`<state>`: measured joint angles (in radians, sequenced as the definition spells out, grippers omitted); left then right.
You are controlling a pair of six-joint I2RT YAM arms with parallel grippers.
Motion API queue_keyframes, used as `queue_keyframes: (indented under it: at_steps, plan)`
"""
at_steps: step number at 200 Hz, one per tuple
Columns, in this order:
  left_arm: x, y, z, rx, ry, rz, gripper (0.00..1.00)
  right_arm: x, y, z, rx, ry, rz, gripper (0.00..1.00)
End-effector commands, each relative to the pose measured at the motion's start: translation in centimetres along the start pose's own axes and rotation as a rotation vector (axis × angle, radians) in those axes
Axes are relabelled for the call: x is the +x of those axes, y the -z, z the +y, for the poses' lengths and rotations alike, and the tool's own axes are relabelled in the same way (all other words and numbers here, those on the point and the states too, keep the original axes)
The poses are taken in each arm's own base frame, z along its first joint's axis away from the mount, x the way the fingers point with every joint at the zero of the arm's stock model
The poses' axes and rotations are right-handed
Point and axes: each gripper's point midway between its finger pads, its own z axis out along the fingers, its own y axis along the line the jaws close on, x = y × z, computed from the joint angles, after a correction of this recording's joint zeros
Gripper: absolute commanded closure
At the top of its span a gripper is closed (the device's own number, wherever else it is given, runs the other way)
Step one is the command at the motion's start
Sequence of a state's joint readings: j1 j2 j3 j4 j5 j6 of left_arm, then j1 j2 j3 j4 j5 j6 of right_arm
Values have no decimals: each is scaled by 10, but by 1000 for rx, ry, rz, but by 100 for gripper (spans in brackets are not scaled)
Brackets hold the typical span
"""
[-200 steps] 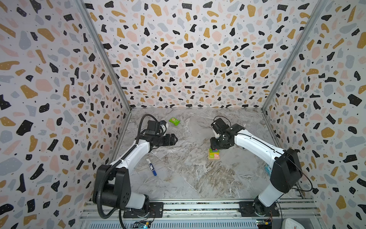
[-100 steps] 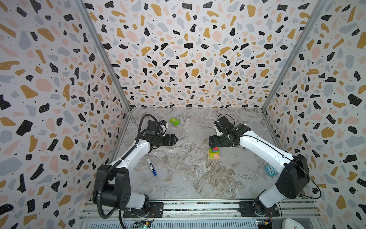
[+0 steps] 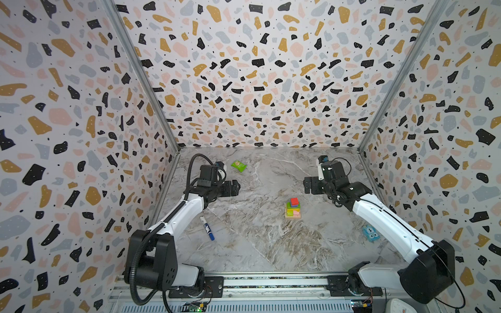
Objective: Build the wood block tower
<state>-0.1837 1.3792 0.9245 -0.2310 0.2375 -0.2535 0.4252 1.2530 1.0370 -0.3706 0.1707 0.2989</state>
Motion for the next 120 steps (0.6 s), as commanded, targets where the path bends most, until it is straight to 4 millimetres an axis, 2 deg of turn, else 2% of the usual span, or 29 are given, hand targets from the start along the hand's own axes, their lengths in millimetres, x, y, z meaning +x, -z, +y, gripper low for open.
queue_keyframes:
  at_steps: [1,20,36,61,77,91,104,120]
  plan:
    - [-24,4,11,-45,-3,-127,6,-38,14,-23,28,-5,-221,0]
    - [-31,3,19,-71,-10,-169,6,-36,17,-45,75,5,-306,0]
    - [-40,8,25,-111,-34,-234,5,-25,16,-62,128,21,-363,0]
    - [-57,19,41,-212,-81,-364,3,-11,16,-77,194,53,-449,0]
    - [-60,23,49,-265,-139,-440,2,-2,15,-88,251,38,-496,0]
    - [-55,23,52,-276,-177,-473,0,8,10,-94,274,23,-527,0]
    - [-48,23,63,-330,-189,-484,0,17,7,-103,314,-8,-541,0]
    - [-37,34,79,-421,-205,-539,0,28,8,-108,334,-28,-580,0]
